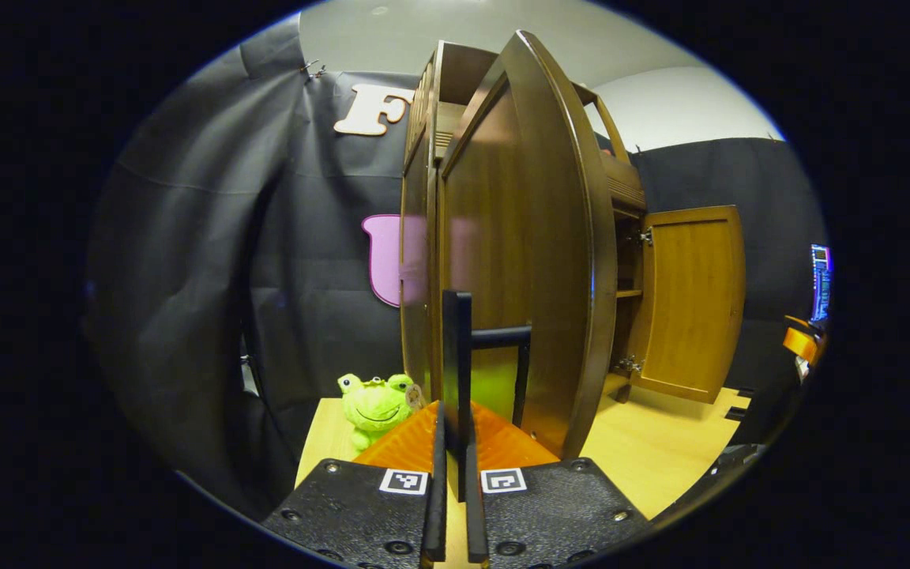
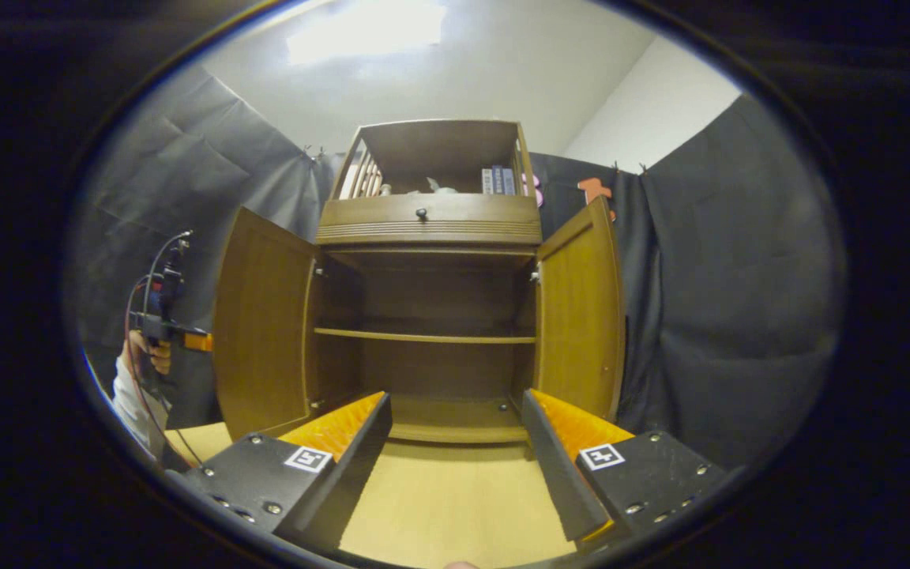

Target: Open the right door of the double-door shoe cabinet with the right hand, and open the left door with the left hand.

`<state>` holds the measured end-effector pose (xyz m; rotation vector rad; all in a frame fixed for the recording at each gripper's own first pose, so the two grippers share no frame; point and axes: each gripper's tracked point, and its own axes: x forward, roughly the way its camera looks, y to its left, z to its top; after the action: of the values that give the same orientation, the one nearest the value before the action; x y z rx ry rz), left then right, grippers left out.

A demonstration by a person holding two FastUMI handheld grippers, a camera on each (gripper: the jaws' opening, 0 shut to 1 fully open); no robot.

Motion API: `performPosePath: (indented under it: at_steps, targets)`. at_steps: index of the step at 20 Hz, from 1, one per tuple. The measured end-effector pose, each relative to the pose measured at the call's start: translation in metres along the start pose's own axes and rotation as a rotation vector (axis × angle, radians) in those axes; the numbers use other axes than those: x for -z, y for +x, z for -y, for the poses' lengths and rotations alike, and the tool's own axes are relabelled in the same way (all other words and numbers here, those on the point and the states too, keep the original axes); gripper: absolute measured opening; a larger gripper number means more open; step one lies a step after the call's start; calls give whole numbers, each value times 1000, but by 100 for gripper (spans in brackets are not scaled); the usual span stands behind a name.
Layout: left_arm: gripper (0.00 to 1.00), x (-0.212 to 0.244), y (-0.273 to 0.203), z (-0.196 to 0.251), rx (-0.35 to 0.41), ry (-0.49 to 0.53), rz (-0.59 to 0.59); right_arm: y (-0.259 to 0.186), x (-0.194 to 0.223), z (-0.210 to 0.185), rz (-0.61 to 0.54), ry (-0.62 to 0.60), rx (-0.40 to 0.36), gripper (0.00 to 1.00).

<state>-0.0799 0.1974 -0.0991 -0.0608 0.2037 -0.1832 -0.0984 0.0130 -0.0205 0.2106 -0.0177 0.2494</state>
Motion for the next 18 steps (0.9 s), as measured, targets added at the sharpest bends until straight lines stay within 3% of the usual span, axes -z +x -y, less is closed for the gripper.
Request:
performPosePath:
  at_steps: [4,9,10,11,12,13,17,18]
  targets:
    - [13,-1,-2,-2,11,-16,3,-3,7,-7,-26,56,-5,98]
    - [18,0,-10,-8,-49,10,-21,-8,10,4,-32,76,32,98]
    - [17,-1,-14,-8,-66,16,-25,-8,10,3,-27,87,30,97]
    - [25,-7,-21,-10,-96,29,-12,-8,10,3,-23,96,28,97]
    - [20,-14,-28,-12,-126,42,7,-7,11,3,-19,102,22,98]
    - [33,-23,-36,-12,-152,47,17,-8,10,2,-18,109,14,98]
    - [33,-49,-59,-4,-252,80,49,-9,9,5,-11,124,41,98]
    - [42,-58,-67,-5,-282,92,62,-10,8,6,-4,127,41,98]
